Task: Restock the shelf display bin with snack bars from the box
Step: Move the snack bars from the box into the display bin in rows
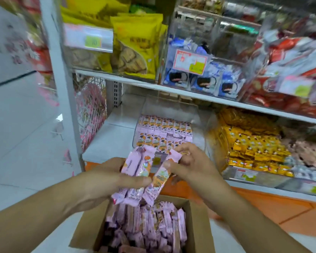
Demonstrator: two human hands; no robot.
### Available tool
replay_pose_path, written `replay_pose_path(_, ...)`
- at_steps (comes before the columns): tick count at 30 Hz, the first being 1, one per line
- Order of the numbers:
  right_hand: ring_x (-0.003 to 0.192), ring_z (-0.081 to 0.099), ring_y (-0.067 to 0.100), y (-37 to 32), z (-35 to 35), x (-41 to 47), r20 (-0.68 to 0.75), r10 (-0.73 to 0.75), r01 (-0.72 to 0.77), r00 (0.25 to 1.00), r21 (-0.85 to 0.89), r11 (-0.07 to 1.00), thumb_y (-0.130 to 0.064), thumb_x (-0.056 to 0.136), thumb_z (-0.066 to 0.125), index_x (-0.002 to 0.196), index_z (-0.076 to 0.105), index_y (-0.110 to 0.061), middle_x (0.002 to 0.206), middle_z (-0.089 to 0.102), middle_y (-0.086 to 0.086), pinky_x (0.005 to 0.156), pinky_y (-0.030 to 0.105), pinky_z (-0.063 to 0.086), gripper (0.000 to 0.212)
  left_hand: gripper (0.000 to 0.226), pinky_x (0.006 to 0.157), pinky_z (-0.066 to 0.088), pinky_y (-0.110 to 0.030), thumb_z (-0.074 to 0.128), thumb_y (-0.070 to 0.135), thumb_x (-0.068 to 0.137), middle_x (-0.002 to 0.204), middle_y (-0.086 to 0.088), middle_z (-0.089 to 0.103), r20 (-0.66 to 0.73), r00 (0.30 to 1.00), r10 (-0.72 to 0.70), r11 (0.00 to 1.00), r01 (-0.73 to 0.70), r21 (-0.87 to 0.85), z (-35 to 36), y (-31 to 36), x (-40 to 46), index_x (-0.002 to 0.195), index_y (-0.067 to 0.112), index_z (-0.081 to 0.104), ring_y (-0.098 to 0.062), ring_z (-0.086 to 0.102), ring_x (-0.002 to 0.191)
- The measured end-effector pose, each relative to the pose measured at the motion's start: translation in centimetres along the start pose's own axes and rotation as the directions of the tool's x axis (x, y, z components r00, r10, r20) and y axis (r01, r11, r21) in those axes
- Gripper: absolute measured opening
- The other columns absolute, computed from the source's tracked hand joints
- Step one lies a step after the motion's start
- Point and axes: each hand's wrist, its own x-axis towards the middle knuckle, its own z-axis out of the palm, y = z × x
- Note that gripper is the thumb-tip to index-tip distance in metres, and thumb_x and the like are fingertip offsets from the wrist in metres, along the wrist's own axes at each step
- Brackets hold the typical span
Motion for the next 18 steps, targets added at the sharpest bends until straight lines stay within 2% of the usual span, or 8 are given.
replay_pose_path(2,0.079,0.070,0.022,-1.0,1.0,-0.2,-0.101,-0.066,0.062,0.993,-0.037,0.997,-0.018,0.092,0.080,0.114,0.054,-0.024,0.098,0.069,-0.010,0.079,0.054,0.063,0.035,0.049,0.104,0.051,-0.048,0.091,0.017,0.075,0.111,-0.016,0.079,-0.037,0.998,0.050,0.997,-0.052,-0.052,0.5,1.5,-1.1,0.120,0.007,0.074,-0.031,0.075,0.108)
replay_pose_path(4,0.093,0.073,0.019,-2.2,1.8,-0.1,-0.105,-0.162,0.148,0.981,-0.129,0.981,-0.028,0.093,0.080,0.115,0.054,-0.038,0.115,0.060,-0.022,0.087,0.051,0.061,0.035,0.038,0.105,0.050,-0.044,0.088,0.008,0.079,0.111,-0.011,0.080,-0.100,0.991,0.089,0.991,-0.098,-0.089,0.5,2.4,-1.6,0.116,0.009,0.078,-0.026,0.076,0.107)
replay_pose_path(7,0.131,0.054,0.002,-4.1,2.0,0.0,0.073,-0.304,0.308,0.950,-0.386,0.869,-0.040,0.084,0.085,0.127,0.052,-0.054,0.148,0.036,-0.036,0.102,0.030,0.052,0.056,0.034,0.103,0.052,-0.045,0.088,0.007,0.077,0.109,-0.010,0.080,-0.204,0.971,0.122,0.981,-0.150,-0.126,-0.3,3.4,-1.7,0.110,0.009,0.080,-0.027,0.076,0.105)
replay_pose_path(9,0.144,0.034,-0.008,-4.7,2.3,0.6,0.186,-0.342,0.387,0.921,-0.528,0.756,-0.050,0.075,0.089,0.138,0.047,-0.056,0.157,0.015,-0.040,0.109,0.023,0.040,0.076,0.026,0.095,0.055,-0.042,0.089,0.005,0.075,0.103,-0.012,0.081,-0.258,0.958,0.129,0.974,-0.171,-0.147,-1.1,3.6,-1.3,0.100,0.012,0.082,-0.030,0.078,0.099)
replay_pose_path(11,0.145,0.030,-0.010,-5.0,2.8,1.6,0.209,-0.368,0.419,0.906,-0.573,0.704,-0.058,0.071,0.090,0.144,0.043,-0.054,0.156,0.021,-0.041,0.115,0.025,0.038,0.087,0.019,0.091,0.056,-0.039,0.087,0.008,0.076,0.097,-0.010,0.082,-0.293,0.948,0.127,0.975,-0.174,-0.140,-1.9,3.8,-0.8,0.093,0.016,0.084,-0.026,0.079,0.094)
replay_pose_path(13,0.142,0.036,-0.009,-4.8,3.4,2.8,0.201,-0.363,0.407,0.910,-0.601,0.688,-0.063,0.069,0.089,0.148,0.040,-0.055,0.154,0.025,-0.042,0.116,0.030,0.040,0.093,0.020,0.095,0.055,-0.040,0.088,0.014,0.075,0.096,-0.007,0.082,-0.302,0.948,0.103,0.979,-0.150,-0.137,-2.9,3.6,-0.2,0.094,0.015,0.083,-0.024,0.079,0.093)
replay_pose_path(16,0.132,0.045,-0.011,-4.5,4.3,4.5,0.201,-0.315,0.368,0.928,-0.641,0.674,-0.062,0.072,0.087,0.150,0.035,-0.059,0.152,0.025,-0.046,0.108,0.019,0.043,0.094,0.028,0.103,0.053,-0.047,0.088,0.021,0.075,0.101,-0.006,0.082,-0.321,0.945,0.058,0.976,-0.121,-0.180,-4.4,3.2,0.8,0.102,0.014,0.082,-0.024,0.078,0.099)
replay_pose_path(18,0.122,0.053,-0.012,-4.3,4.2,6.7,0.164,-0.292,0.326,0.942,-0.645,0.691,-0.059,0.072,0.088,0.148,0.039,-0.056,0.148,0.035,-0.044,0.099,0.015,0.047,0.090,0.025,0.104,0.053,-0.049,0.088,0.027,0.076,0.100,-0.006,0.082,-0.335,0.942,0.033,0.977,-0.101,-0.188,-5.2,2.8,1.6,0.099,0.019,0.083,-0.024,0.078,0.098)
